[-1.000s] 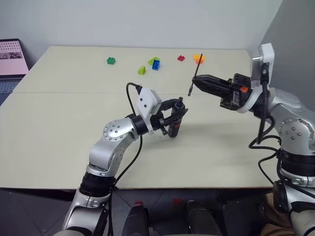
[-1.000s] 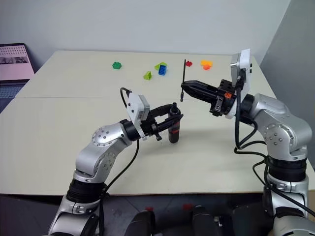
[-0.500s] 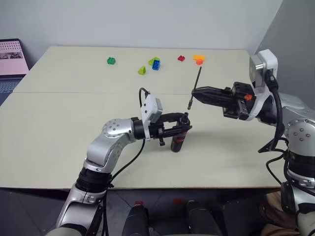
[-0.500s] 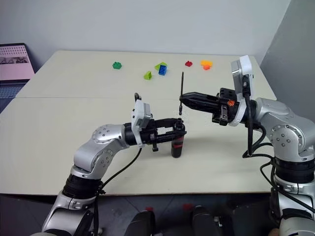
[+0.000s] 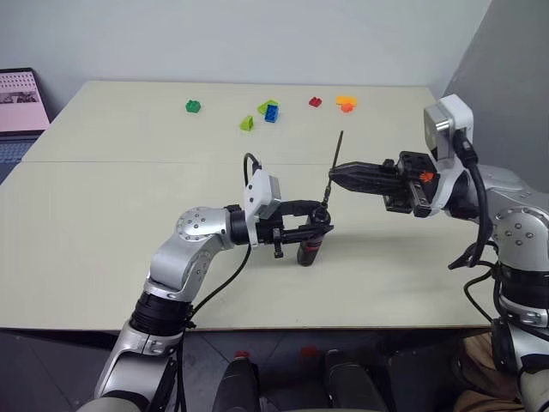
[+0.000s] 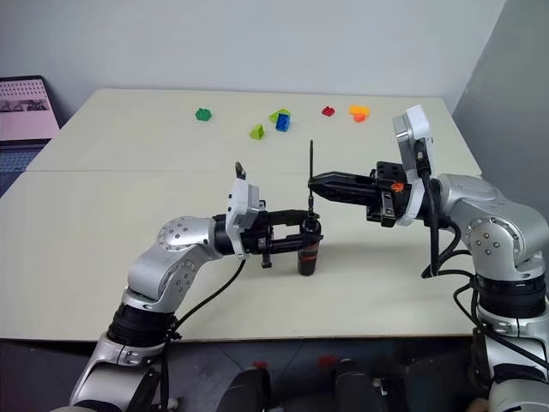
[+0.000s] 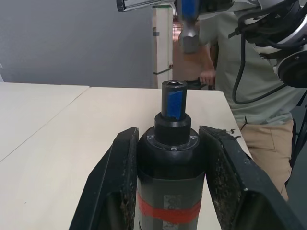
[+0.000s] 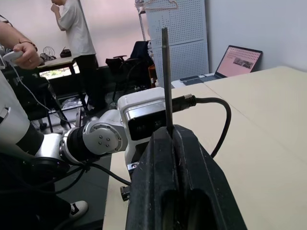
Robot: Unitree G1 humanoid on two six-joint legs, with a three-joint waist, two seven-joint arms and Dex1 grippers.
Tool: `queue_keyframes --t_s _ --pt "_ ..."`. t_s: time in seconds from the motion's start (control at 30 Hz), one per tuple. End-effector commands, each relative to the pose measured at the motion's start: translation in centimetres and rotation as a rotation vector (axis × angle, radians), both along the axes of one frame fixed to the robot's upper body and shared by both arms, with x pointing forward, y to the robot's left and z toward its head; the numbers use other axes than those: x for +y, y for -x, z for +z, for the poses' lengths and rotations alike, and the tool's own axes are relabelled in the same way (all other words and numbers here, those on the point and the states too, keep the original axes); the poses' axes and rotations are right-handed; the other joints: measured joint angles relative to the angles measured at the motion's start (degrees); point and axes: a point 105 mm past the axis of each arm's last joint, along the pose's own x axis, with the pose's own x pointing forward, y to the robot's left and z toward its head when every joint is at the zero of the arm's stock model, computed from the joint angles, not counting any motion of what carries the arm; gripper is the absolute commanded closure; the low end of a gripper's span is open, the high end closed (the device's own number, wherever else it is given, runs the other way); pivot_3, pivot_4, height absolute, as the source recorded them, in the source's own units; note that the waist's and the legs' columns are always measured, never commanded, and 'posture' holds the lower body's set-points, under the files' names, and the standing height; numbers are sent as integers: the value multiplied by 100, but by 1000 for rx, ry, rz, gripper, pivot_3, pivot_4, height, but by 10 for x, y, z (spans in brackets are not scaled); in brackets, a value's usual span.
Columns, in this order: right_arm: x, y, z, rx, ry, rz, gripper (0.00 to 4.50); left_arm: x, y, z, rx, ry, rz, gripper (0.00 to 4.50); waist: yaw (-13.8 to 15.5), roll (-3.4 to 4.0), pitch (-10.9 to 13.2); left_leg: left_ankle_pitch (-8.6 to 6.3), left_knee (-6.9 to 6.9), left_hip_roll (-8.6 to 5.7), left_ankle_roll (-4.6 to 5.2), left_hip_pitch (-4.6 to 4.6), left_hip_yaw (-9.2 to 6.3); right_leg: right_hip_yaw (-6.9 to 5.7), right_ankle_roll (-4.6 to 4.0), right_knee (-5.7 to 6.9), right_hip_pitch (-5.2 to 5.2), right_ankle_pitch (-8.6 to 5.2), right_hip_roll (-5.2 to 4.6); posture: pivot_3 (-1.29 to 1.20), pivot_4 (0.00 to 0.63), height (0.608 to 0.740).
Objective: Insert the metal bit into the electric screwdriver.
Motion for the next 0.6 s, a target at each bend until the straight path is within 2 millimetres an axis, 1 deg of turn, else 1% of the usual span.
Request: queue_keyframes --t_s 0.03,0.5,0.6 --pt "2 2 9 -55 -11 27 4500 5 1 3 -26 -7 13 2889 0 0 0 0 0 0 0 0 0 0 0 0 0 0 0 0 150 740" --pt "6 -2 7 -69 -5 48 4500 9 0 1 -20 -19 27 2889 0 0 0 0 1 2 0 1 0 0 0 0 1 0 2 0 150 740" --pt "6 -3 2 -67 8 49 4500 10 0 0 -18 -23 30 2889 -1 0 0 0 1 3 0 1 0 0 0 1 1 0 2 0 150 740"
